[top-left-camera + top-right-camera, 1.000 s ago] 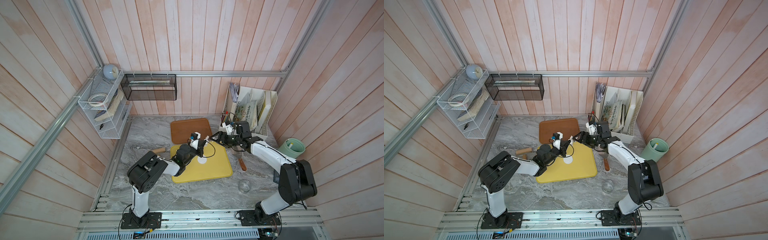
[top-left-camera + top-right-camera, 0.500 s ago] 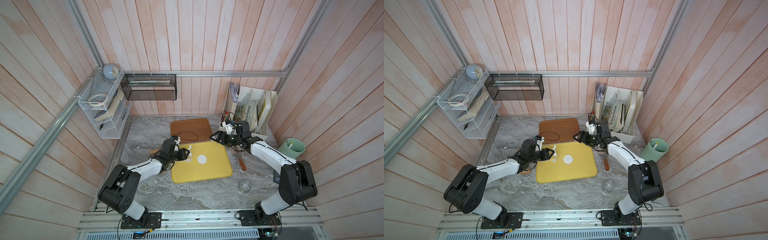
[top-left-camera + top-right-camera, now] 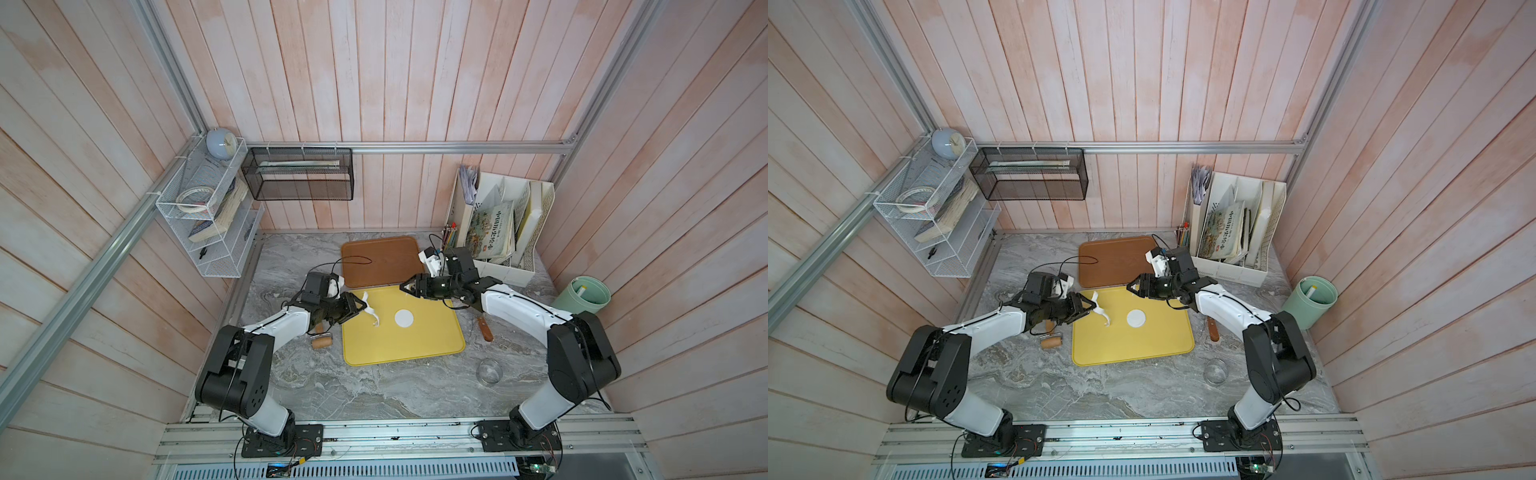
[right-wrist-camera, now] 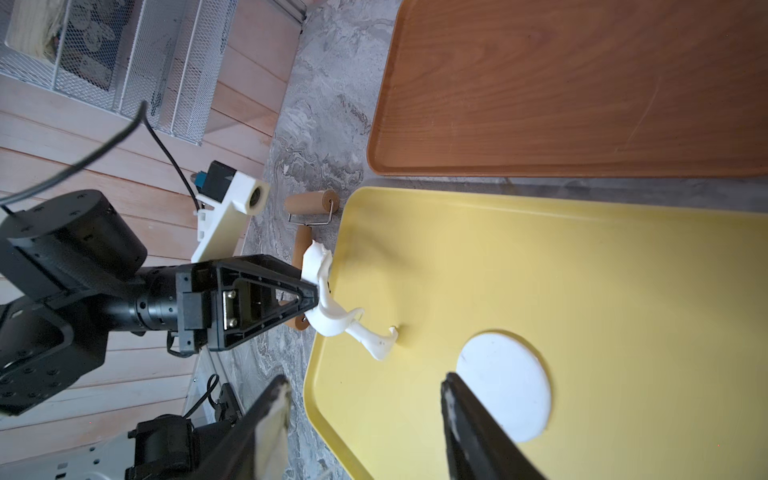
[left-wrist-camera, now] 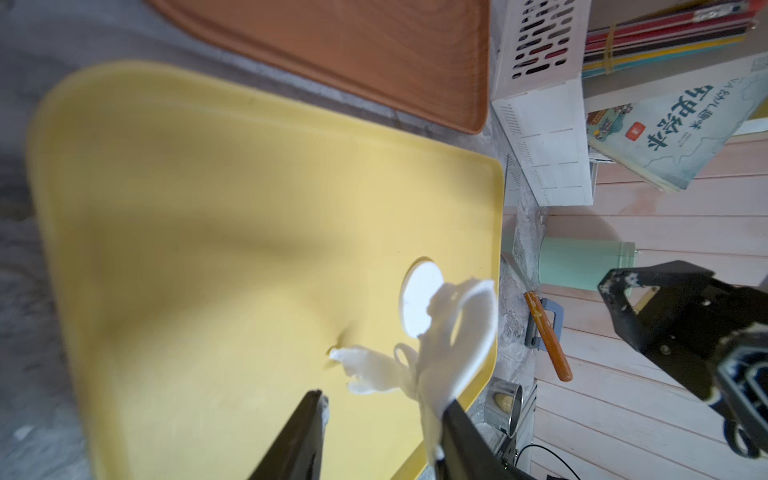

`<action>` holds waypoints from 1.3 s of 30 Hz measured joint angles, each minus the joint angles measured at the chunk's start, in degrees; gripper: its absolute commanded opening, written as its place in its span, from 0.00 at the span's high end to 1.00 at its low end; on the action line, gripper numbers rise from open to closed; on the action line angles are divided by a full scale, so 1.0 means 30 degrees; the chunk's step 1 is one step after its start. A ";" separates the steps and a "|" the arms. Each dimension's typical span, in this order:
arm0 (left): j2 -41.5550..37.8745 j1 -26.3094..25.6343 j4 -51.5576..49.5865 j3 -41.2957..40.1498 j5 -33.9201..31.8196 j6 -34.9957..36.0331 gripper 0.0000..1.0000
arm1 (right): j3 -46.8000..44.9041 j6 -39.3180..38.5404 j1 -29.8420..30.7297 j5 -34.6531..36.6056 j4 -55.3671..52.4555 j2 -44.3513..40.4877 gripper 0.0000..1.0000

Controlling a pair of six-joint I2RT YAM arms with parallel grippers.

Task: Roll out the dumpling wrappers from the dough
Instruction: Pick up the spatula from the center of the board.

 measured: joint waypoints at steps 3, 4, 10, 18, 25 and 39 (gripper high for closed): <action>0.0000 -0.0277 -0.0466 0.0357 0.0240 0.0051 0.55 | 0.0488 -0.0204 -0.0393 0.3628 -0.2251 0.0058 0.34; 0.0000 -0.0386 -0.0517 0.0510 0.0357 0.0219 0.54 | 0.0787 -0.0248 -0.0714 0.5005 -0.3279 0.0029 0.34; -0.0554 -0.0503 -0.0962 0.0568 0.0102 0.1304 0.53 | 0.0182 0.0568 -0.3118 1.1635 -0.8072 -0.2696 0.24; -0.0568 -0.0495 -0.1195 0.0561 -0.0058 0.2739 0.52 | -0.0605 0.0517 -0.4969 1.4076 -1.2029 -0.2652 0.24; -0.0474 -0.0495 -0.0758 0.0561 0.0080 0.3446 0.52 | -0.0590 -0.1064 -0.4969 1.2641 -1.1999 0.1413 0.38; -0.0503 -0.0415 0.0240 -0.0335 0.0488 0.4430 0.54 | -0.0430 -0.2091 -0.4772 1.3019 -1.2182 0.0022 1.00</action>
